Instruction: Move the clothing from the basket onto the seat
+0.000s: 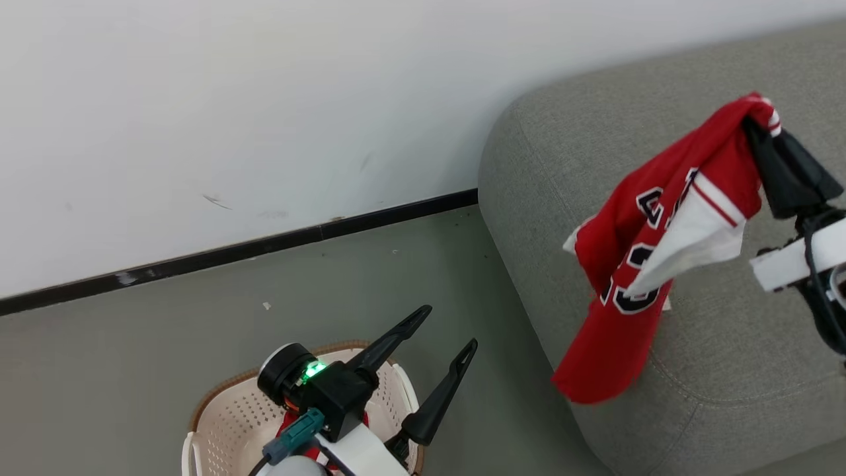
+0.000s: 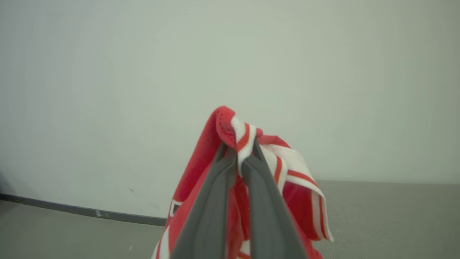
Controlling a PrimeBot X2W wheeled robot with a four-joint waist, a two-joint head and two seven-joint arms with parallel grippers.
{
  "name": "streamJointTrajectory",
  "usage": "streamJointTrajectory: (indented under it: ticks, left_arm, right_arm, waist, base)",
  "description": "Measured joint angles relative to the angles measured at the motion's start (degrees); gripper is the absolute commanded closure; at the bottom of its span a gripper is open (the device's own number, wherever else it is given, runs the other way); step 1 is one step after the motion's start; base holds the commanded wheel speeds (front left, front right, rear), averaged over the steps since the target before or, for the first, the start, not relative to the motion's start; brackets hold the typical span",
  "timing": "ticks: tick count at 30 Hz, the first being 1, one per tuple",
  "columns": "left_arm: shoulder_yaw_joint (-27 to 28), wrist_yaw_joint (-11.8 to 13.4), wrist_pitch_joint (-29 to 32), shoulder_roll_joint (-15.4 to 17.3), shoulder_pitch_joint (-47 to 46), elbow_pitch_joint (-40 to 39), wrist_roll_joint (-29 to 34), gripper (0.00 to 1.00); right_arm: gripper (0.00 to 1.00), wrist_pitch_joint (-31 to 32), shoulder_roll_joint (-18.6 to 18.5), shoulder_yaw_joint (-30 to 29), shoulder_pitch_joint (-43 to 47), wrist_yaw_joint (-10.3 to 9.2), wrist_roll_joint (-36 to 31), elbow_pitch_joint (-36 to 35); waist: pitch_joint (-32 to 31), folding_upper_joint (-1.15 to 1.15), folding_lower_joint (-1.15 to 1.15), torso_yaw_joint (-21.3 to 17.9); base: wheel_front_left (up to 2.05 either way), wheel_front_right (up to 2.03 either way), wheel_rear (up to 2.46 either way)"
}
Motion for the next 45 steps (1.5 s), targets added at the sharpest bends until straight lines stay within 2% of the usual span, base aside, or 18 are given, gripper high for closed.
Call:
streamJointTrajectory:
  ticks: [7, 15, 20, 37, 41, 45]
  left_arm:
    - [0.9, 0.9, 0.0, 0.7, 0.0, -1.6, 1.1, 0.00]
    - [1.3, 1.2, 0.3, 1.3, -1.1, -3.9, 2.2, 0.00]
    - [1.3, 1.3, 0.9, 1.4, -2.1, -5.2, 2.7, 0.00]
    - [0.2, 1.7, 2.8, 2.9, -5.4, -9.5, 6.2, 0.00]
    - [-0.1, 1.6, 2.8, 2.9, -6.4, -10.3, 6.3, 0.00]
    - [-0.7, 1.3, 2.9, 2.9, -7.1, -10.5, 6.6, 0.00]
  right_arm:
    - [1.00, 3.3, -0.7, -3.6, -10.2, 0.00, 2.4, -0.4]
    - [1.00, 8.0, -4.1, -9.2, -20.7, 0.00, 3.9, 3.3]
    - [1.00, 10.0, -6.7, -10.8, -23.9, 0.00, 3.7, 6.3]
    - [1.00, 9.8, -13.7, -19.6, -25.5, 0.00, 2.7, 15.8]
    - [1.00, 8.3, -13.5, -20.7, -24.8, 0.00, 2.4, 18.1]
    - [1.00, 6.5, -10.3, -20.7, -21.8, 0.00, 2.4, 21.1]
  waist:
    - [2.7, 0.00, 0.00, 0.3]
    - [6.0, 0.00, 0.00, 0.6]
    - [8.2, 0.00, 0.00, 0.9]
    - [15.3, 0.00, 0.00, 2.3]
    - [16.5, 0.00, 0.00, 2.7]
    - [17.6, 0.00, 0.00, 3.1]
  base:
    - [0.00, 0.00, 0.00]
    - [0.00, 0.00, 0.00]
    - [0.00, 0.00, 0.00]
    - [0.00, 0.00, 0.00]
    - [0.00, 0.00, 0.00]
    - [0.00, 0.00, 0.00]
